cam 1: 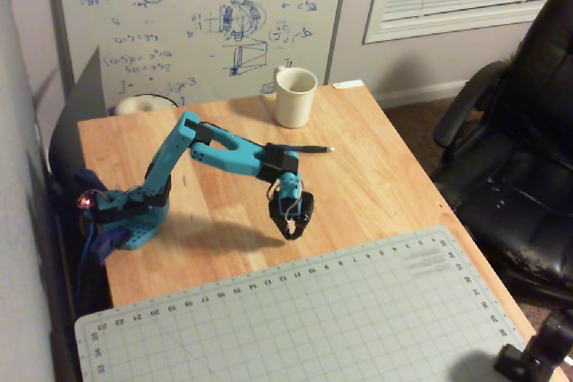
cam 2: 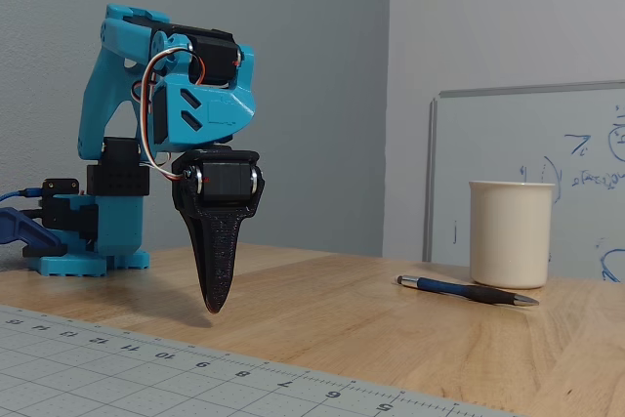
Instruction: Touch the pen.
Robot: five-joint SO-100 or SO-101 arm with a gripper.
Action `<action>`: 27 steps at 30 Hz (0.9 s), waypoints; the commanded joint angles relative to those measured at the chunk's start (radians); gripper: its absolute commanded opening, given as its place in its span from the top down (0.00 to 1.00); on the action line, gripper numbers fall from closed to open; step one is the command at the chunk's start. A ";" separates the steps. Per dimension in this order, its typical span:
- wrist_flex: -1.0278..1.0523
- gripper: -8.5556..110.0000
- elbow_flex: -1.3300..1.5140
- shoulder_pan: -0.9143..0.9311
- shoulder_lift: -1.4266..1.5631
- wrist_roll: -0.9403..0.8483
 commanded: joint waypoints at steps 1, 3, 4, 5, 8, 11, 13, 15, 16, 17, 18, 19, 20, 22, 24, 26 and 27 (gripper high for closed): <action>0.055 0.92 1.667 -0.322 2.123 -0.006; 0.055 0.92 1.667 -0.374 2.123 0.003; 0.055 0.92 1.667 -0.400 2.125 0.005; 0.055 0.92 1.667 -0.423 2.125 0.005; 0.055 0.92 1.667 -0.491 2.125 0.005; 0.055 0.92 1.667 -0.541 2.126 0.005; 0.055 0.92 1.667 -0.558 2.128 -0.003; 0.055 0.92 1.667 -0.566 2.128 -0.003; 0.055 0.92 1.667 -0.568 2.128 0.005; 0.055 0.92 1.667 -0.571 2.128 0.005; 0.055 0.92 1.667 -0.571 2.126 0.005; 0.055 0.92 1.667 -0.571 2.126 0.005; 0.055 0.92 1.667 -0.571 2.128 0.005; 0.055 0.92 1.667 -0.571 2.128 0.005; 0.055 0.92 1.667 -0.571 2.128 0.005; 0.055 0.92 1.667 -0.571 2.128 0.005; 0.055 0.92 1.667 -0.571 2.128 0.005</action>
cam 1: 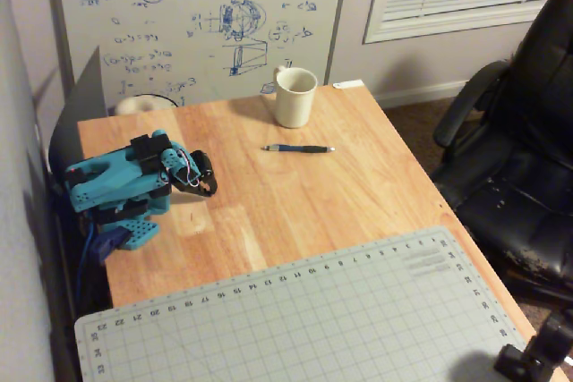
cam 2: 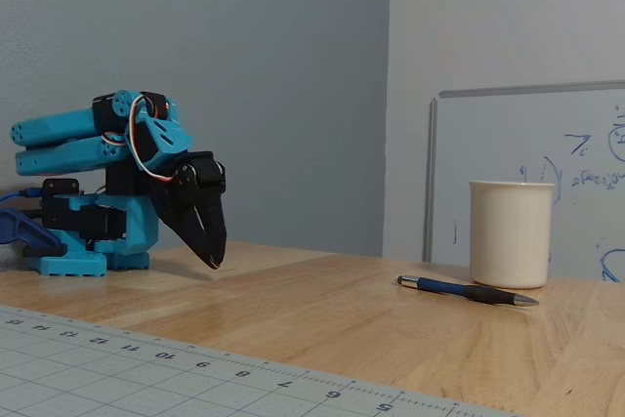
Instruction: Touch the pen.
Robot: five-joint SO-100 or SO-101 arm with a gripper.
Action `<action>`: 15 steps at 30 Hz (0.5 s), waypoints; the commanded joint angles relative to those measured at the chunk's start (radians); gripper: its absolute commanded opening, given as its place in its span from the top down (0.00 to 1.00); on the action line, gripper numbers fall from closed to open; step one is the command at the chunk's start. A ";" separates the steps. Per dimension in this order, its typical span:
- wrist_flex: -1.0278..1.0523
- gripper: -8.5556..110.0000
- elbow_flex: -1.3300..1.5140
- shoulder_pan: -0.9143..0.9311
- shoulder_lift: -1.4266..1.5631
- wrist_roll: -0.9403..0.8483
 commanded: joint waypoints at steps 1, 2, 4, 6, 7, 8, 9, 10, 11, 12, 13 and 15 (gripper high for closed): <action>0.000 0.92 -0.014 -0.006 0.005 0.008; 0.000 0.92 -0.014 -0.006 0.005 0.002; 0.000 0.92 -0.014 -0.006 0.005 -0.005; -0.002 0.92 -0.014 -0.006 0.006 -0.005; -0.008 0.92 -0.014 -0.006 0.006 -0.005; -0.012 0.92 -0.017 -0.006 0.006 -0.005; -0.014 0.92 -0.028 -0.006 0.006 -0.005; -0.014 0.92 -0.034 -0.006 0.006 -0.006; -0.014 0.92 -0.046 -0.006 0.006 -0.006; -0.014 0.92 -0.064 -0.006 0.006 -0.006; -0.015 0.92 -0.086 -0.006 0.006 -0.006; -0.015 0.92 -0.146 -0.008 0.006 -0.006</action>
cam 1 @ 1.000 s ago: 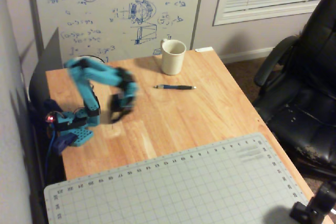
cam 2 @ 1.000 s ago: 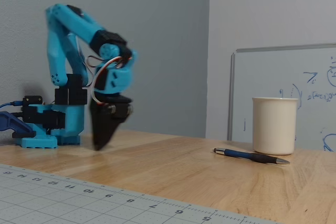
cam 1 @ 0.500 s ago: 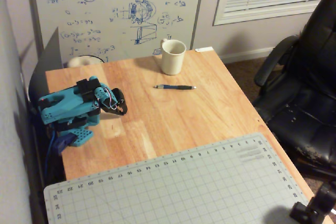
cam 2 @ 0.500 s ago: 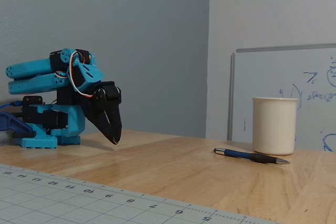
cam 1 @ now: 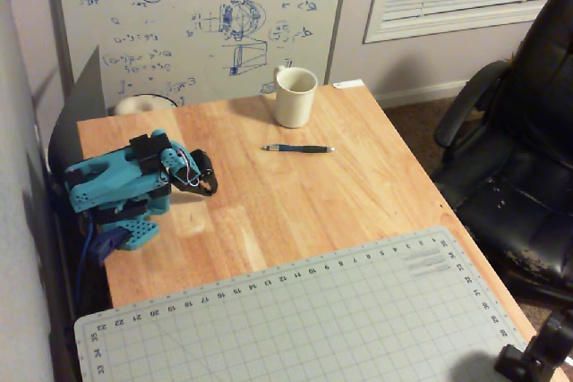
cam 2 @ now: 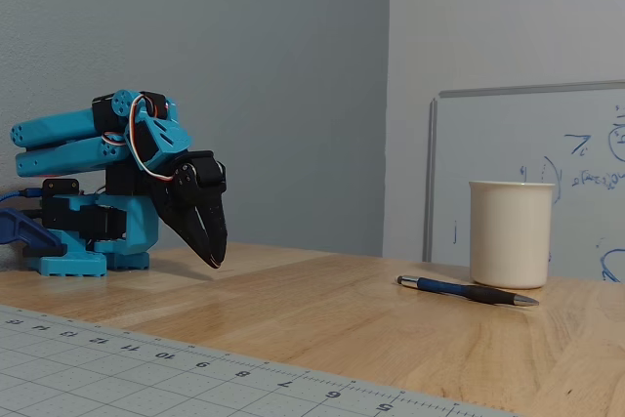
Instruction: Touch the pen.
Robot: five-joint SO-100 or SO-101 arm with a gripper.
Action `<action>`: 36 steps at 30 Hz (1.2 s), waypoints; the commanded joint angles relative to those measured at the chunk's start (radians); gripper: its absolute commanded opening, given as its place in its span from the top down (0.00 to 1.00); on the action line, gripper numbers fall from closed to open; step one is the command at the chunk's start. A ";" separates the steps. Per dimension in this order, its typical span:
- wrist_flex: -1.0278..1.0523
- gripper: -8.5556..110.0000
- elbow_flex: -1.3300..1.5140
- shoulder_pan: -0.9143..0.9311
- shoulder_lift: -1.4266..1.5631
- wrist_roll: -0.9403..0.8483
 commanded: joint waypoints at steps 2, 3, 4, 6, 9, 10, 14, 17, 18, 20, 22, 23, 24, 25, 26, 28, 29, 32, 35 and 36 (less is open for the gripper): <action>-0.015 0.92 -0.193 -0.009 -0.012 -0.006; -0.015 0.92 -0.221 -0.012 -0.012 -0.006; -0.015 0.92 -0.242 -0.025 -0.014 -0.006; -0.015 0.92 -0.287 -0.071 -0.020 -0.006; -0.029 0.92 -0.364 -0.149 -0.097 -0.005; -0.051 0.92 -0.397 -0.167 -0.141 -0.003; -0.186 0.92 -0.557 -0.199 -0.445 -0.003; -0.301 0.92 -0.723 -0.202 -0.747 -0.003; -0.333 0.92 -0.788 -0.204 -0.851 -0.003; -0.387 0.92 -0.934 -0.202 -1.048 -0.003; -0.413 0.92 -1.098 -0.196 -1.227 -0.005; -0.416 0.92 -1.181 -0.196 -1.308 -0.003; -0.414 0.92 -1.264 -0.196 -1.385 -0.003; -0.413 0.92 -1.341 -0.195 -1.460 -0.003; -0.413 0.92 -1.416 -0.193 -1.534 -0.003; -0.413 0.92 -1.562 -0.190 -1.672 -0.003; -0.413 0.92 -1.624 -0.190 -1.735 -0.003; -0.413 0.92 -1.786 -0.184 -1.899 -0.003; -0.413 0.92 -1.922 -0.163 -2.037 -0.005; -0.413 0.92 -1.959 -0.156 -2.079 -0.005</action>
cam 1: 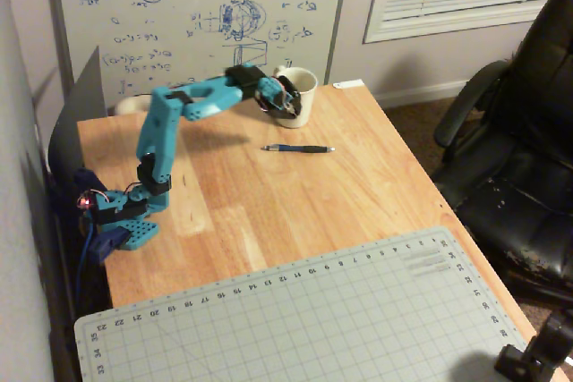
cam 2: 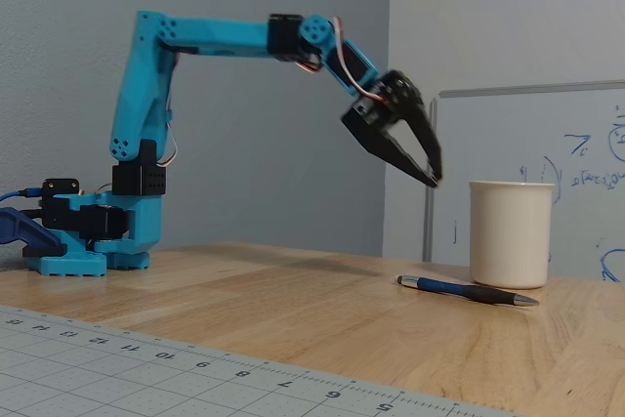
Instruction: Touch the pen.
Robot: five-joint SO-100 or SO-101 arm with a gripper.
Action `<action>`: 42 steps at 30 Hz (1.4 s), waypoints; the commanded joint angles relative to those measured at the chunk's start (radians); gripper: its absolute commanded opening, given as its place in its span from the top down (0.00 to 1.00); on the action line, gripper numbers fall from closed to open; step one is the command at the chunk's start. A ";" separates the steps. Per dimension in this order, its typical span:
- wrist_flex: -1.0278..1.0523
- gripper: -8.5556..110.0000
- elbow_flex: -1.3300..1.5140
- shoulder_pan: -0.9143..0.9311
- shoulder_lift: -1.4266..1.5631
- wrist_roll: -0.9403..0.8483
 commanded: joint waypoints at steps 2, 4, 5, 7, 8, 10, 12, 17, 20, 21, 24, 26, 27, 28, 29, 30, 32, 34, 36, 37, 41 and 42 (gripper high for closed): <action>-0.020 0.92 -0.270 0.035 -0.149 -0.006; -0.020 0.92 -0.337 0.038 -0.216 -0.006; -0.020 0.92 -0.367 0.038 -0.250 -0.006; -0.020 0.92 -0.423 0.038 -0.313 -0.006; -0.020 0.92 -0.448 0.038 -0.342 -0.006; -0.020 0.92 -0.497 0.038 -0.394 -0.006; -0.020 0.92 -0.541 0.037 -0.439 -0.006; -0.020 0.92 -0.626 0.038 -0.529 -0.006; -0.020 0.92 -0.661 0.040 -0.563 -0.006; -0.020 0.92 -0.669 0.040 -0.572 -0.006; -0.020 0.92 -0.681 0.041 -0.584 -0.006; -0.020 0.92 -0.681 0.043 -0.586 -0.005; -0.020 0.92 -0.681 0.049 -0.588 -0.005; -0.020 0.92 -0.680 0.055 -0.588 -0.005; -0.020 0.92 -0.678 0.060 -0.588 -0.005; -0.018 0.92 -0.673 0.063 -0.588 -0.005; -0.018 0.92 -0.667 0.064 -0.586 -0.005; -0.018 0.92 -0.666 0.064 -0.588 -0.005; -0.017 0.92 -0.664 0.066 -0.588 -0.005; -0.017 0.92 -0.664 0.067 -0.588 -0.005; -0.017 0.92 -0.664 0.074 -0.588 -0.003; -0.017 0.92 -0.664 0.080 -0.589 -0.003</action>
